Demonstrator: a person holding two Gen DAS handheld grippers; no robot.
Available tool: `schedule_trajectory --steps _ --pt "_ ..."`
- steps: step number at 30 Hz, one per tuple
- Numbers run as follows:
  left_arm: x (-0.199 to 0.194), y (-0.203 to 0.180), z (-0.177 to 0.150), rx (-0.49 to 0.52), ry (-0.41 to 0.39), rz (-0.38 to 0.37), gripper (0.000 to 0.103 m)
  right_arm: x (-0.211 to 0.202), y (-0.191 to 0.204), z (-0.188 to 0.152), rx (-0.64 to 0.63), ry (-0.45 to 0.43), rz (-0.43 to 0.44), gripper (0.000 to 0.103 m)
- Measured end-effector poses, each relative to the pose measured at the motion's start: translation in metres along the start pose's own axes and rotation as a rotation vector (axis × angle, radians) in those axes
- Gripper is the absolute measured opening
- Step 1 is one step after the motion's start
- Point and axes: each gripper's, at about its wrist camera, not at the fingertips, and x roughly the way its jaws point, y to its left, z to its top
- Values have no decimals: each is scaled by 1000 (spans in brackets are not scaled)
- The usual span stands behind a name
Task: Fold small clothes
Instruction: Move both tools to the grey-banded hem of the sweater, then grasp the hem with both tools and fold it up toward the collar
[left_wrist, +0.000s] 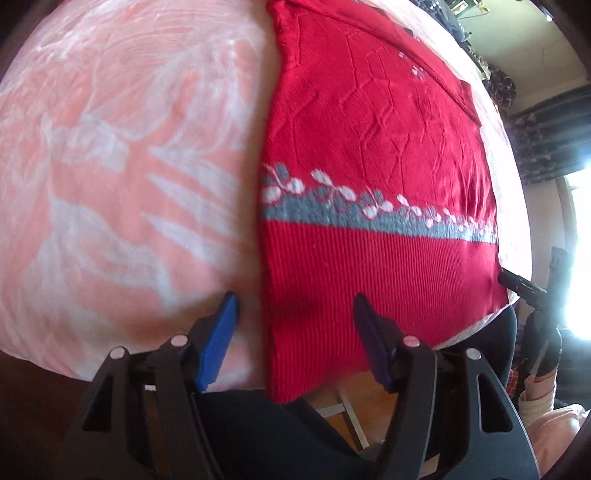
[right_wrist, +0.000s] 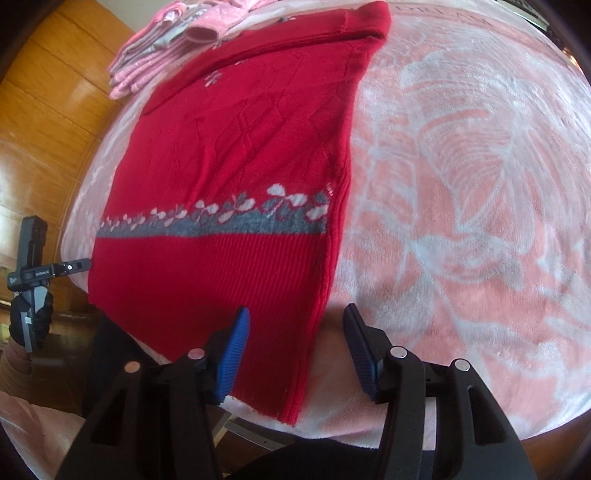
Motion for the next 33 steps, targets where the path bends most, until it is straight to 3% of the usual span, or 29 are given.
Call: schedule_trajectory --steps 3,5,7,13,15,20,23,27,33 --pt "1 -5 -5 11 0 -12 63 -2 1 -3 -1 3 14 54" --pt "0 -7 -9 -5 3 -97 55 -1 5 -5 -12 9 15 54" --pt "5 -11 -12 -17 22 -144 54 -1 8 -8 -31 17 10 54" --pt "12 -10 -13 -38 21 -141 54 3 13 -7 -58 33 6 52" --pt "10 -11 -13 -33 22 -127 49 3 14 -8 -69 38 0 50" --pt "11 -8 -12 -15 13 -56 20 6 11 -8 -55 46 37 21" --pt "11 -4 -11 -34 9 -79 7 7 10 -9 -50 47 51 14" --pt "6 -7 -12 -19 -9 -84 6 3 9 -9 -34 39 105 8" --pt "-15 -16 -4 -18 -80 -176 6 -13 -2 -3 51 -26 267 8"
